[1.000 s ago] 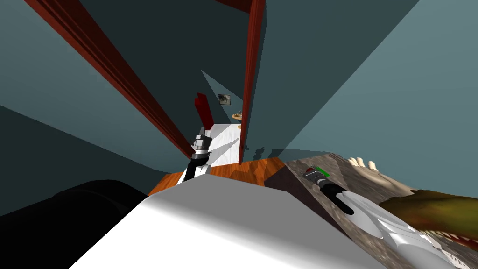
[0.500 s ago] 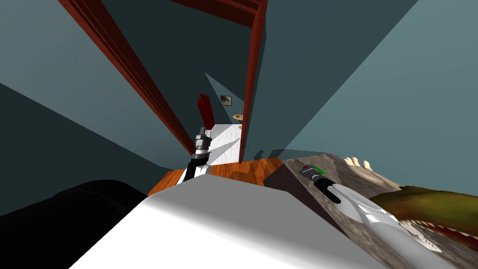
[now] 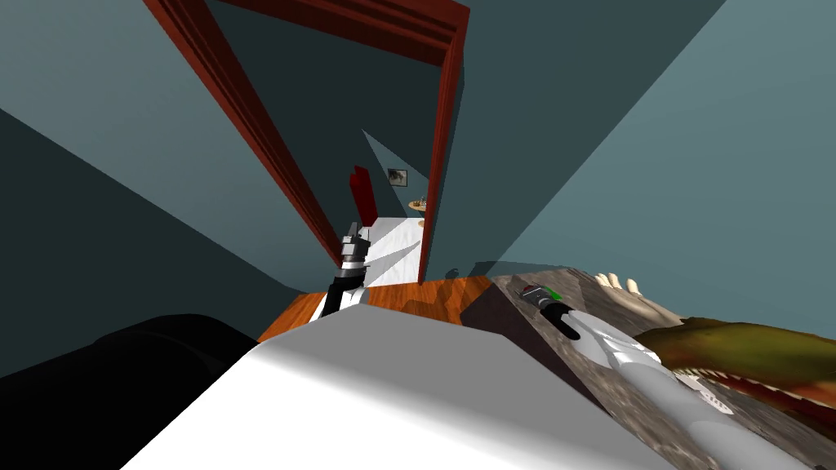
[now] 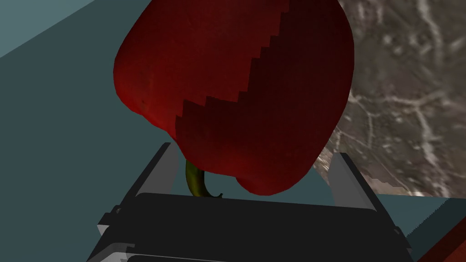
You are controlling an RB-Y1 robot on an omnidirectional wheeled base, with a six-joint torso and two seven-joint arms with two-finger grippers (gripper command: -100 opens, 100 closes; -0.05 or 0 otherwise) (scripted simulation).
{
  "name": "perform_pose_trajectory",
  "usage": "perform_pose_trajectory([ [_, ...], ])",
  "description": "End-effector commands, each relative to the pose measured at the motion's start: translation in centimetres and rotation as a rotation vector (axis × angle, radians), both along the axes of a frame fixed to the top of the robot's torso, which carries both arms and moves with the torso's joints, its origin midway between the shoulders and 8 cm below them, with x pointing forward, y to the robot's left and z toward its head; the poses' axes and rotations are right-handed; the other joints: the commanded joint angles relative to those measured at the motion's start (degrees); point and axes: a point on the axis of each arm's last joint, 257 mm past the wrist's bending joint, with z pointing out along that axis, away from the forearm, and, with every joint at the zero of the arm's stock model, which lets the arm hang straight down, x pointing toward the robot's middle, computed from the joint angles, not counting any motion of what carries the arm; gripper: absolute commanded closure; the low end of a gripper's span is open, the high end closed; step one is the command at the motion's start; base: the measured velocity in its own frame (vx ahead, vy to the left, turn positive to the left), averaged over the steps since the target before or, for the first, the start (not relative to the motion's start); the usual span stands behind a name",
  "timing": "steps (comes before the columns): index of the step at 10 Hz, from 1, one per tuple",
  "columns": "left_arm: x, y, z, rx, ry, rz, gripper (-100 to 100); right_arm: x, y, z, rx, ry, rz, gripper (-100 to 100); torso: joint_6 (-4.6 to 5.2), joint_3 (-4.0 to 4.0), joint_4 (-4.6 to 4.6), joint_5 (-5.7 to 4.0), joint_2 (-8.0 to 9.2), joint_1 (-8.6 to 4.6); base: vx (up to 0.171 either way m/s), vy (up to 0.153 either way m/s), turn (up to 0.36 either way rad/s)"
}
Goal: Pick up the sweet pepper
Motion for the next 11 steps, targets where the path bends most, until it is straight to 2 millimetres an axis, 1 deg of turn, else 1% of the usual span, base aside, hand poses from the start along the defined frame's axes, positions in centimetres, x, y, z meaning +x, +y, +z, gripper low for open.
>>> perform_pose_trajectory([
  [1,0.0,0.0,0.0,0.000,0.000,0.000,0,0.0,-0.6,0.0,-0.003,-0.002,-0.014,-100,0.00,0.00,0.00,0.00,0.00,0.00,0.007,0.003,-0.004],
  [2,0.0,0.0,0.0,0.000,0.000,0.000,0,0.8,0.5,-1.3,0.014,0.016,-0.004,-100,0.00,-0.07,-0.03,-0.01,-0.11,0.01,-0.094,-0.016,0.115],
  [3,0.0,0.0,0.0,0.000,0.000,0.000,0,1.1,-0.3,-1.2,0.002,0.021,-0.017,-100,-0.19,-0.06,-0.08,-0.21,0.00,-0.13,-0.131,-0.025,0.104],
  [4,0.0,0.0,0.0,0.000,0.000,0.000,0,1.9,-0.8,-0.4,-0.005,0.009,-0.028,-100,-0.15,-0.02,-0.06,-0.23,0.04,-0.25,-0.073,-0.013,0.001],
  [5,0.0,0.0,0.0,0.000,0.000,0.000,0,2.2,-0.8,-0.1,-0.006,0.002,-0.027,-100,-0.13,-0.09,-0.08,-0.23,-0.09,-0.24,-0.019,0.000,-0.019],
  [6,0.0,0.0,0.0,0.000,0.000,0.000,0,2.7,0.7,-1.6,0.010,0.028,-0.007,-100,-0.14,-0.19,-0.12,-0.22,-0.27,-0.20,-0.107,-0.024,0.111],
  [7,0.0,0.0,0.0,0.000,0.000,0.000,0,3.3,-0.1,-1.0,-0.006,0.027,-0.020,-100,-0.19,-0.11,-0.10,-0.25,-0.09,-0.27,-0.122,-0.019,0.080],
  [8,0.0,0.0,0.0,0.000,0.000,0.000,0,4.2,-0.7,0.0,-0.013,0.010,-0.033,-100,-0.14,-0.06,-0.07,-0.24,-0.02,-0.27,-0.059,-0.001,0.007],
  [9,0.0,0.0,0.0,0.000,0.000,0.000,0,4.5,-1.1,0.4,-0.017,0.004,-0.040,-100,-0.13,-0.12,-0.09,-0.23,-0.15,-0.21,-0.012,0.004,-0.004],
  [10,0.0,0.0,0.0,0.000,0.000,0.000,0,5.0,0.3,-0.9,-0.008,0.028,-0.019,-100,-0.14,-0.21,-0.12,-0.21,-0.31,-0.19,-0.113,-0.019,0.153],
  [11,0.0,0.0,0.0,0.000,0.000,0.000,0,5.7,-0.3,-0.1,-0.023,0.025,-0.027,-100,-0.20,-0.11,-0.10,-0.24,-0.09,-0.24,-0.124,-0.015,0.081],
])
